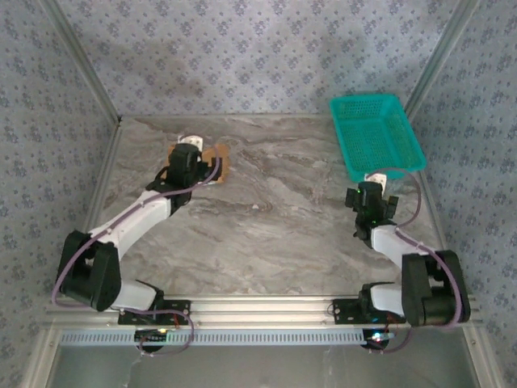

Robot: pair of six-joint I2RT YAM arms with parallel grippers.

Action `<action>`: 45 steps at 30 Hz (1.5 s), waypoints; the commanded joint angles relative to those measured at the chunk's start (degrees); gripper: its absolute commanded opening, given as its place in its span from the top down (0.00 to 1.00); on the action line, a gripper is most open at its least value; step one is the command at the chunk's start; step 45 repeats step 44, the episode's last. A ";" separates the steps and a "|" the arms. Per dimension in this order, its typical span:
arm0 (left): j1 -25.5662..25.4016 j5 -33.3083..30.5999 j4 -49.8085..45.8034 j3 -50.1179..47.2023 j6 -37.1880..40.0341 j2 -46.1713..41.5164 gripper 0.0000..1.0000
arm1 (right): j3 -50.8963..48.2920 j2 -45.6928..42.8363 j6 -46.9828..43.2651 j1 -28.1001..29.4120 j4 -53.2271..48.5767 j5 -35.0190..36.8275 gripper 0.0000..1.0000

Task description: Fold the inside-out t-shirt

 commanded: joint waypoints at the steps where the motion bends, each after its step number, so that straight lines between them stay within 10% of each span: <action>1: 3.78 -0.62 3.23 -6.97 6.29 -4.13 0.00 | -2.86 6.05 -5.36 -1.04 23.64 -6.04 0.00; 7: 9.47 1.10 19.46 -20.81 16.75 -7.91 0.00 | -4.55 14.26 -6.88 -0.79 33.63 -8.73 0.00; 21: 22.02 10.66 55.49 -32.74 8.49 9.20 0.00 | -3.43 14.07 -5.92 -1.65 31.14 -9.06 0.00; 45: 23.84 13.20 46.37 -28.09 7.37 9.09 0.00 | -3.33 13.90 -5.60 -2.21 30.60 -10.26 0.00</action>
